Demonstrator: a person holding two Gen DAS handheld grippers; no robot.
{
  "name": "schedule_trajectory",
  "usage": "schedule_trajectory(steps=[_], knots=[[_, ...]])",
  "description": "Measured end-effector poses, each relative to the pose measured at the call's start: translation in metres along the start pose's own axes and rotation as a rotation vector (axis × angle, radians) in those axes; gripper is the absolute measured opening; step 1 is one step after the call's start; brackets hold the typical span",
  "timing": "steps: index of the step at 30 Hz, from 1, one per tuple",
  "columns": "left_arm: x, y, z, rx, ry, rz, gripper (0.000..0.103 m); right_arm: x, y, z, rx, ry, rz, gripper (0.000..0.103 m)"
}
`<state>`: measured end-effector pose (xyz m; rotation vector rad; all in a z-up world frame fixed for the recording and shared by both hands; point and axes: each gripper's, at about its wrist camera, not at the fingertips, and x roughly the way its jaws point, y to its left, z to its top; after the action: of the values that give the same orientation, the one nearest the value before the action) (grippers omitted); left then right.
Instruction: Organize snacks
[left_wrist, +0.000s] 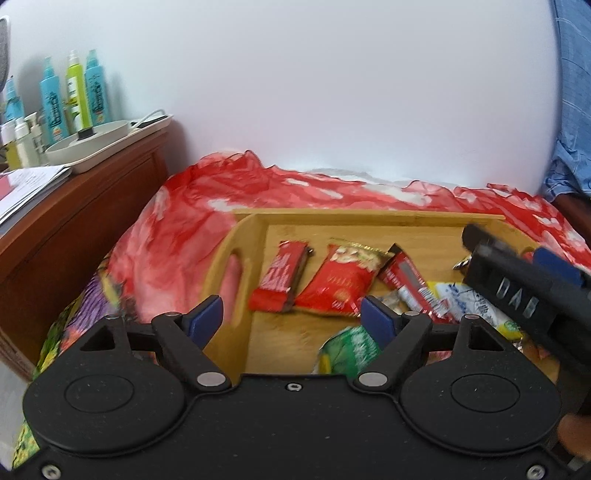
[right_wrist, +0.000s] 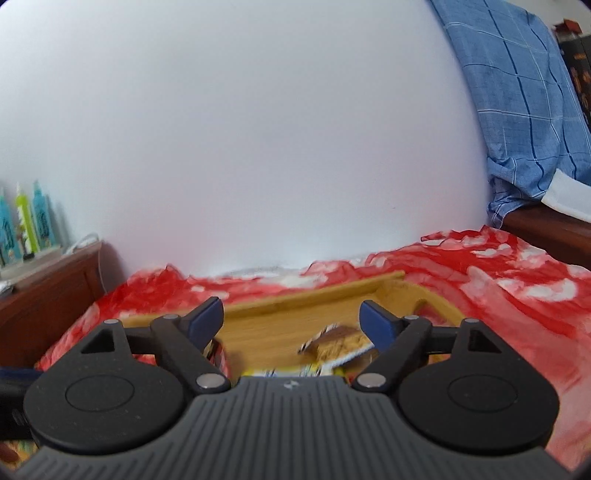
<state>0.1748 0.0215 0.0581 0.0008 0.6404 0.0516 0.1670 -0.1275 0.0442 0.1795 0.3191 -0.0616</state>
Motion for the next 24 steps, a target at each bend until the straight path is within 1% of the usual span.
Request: schedule_trajectory(steps=[3,4,6,8,10,13,15,17,21,24], knots=[[-0.008,0.006,-0.006,-0.004,-0.004,-0.009,0.081,-0.01,0.0,-0.016,-0.028,0.03,-0.014,0.09],[-0.011,0.008,-0.008,-0.006,-0.006,-0.009,0.081,-0.016,-0.002,-0.022,-0.023,0.042,-0.02,0.09],[-0.015,0.01,-0.012,-0.008,-0.008,-0.012,0.081,-0.027,-0.01,-0.031,0.029,0.078,-0.032,0.09],[-0.019,0.011,-0.015,-0.009,-0.008,-0.015,0.081,-0.038,-0.016,-0.038,0.05,0.082,-0.051,0.09],[-0.024,0.011,-0.018,-0.014,-0.004,-0.024,0.081,-0.048,-0.017,-0.043,0.03,0.087,-0.055,0.09],[-0.033,0.009,-0.026,-0.017,0.002,-0.05,0.081,-0.062,-0.012,-0.046,-0.013,0.07,-0.055,0.091],[-0.04,0.006,-0.034,-0.009,0.002,-0.057,0.081,-0.07,-0.01,-0.05,-0.047,0.061,-0.055,0.094],[-0.047,0.003,-0.043,-0.001,0.007,-0.059,0.081,-0.073,-0.008,-0.053,-0.063,0.07,-0.059,0.095],[-0.055,0.0,-0.059,-0.01,0.033,-0.075,0.082,-0.074,-0.01,-0.055,-0.07,0.1,-0.069,0.095],[-0.058,-0.001,-0.066,-0.012,0.044,-0.075,0.082,-0.073,-0.017,-0.055,-0.038,0.109,-0.076,0.096]])
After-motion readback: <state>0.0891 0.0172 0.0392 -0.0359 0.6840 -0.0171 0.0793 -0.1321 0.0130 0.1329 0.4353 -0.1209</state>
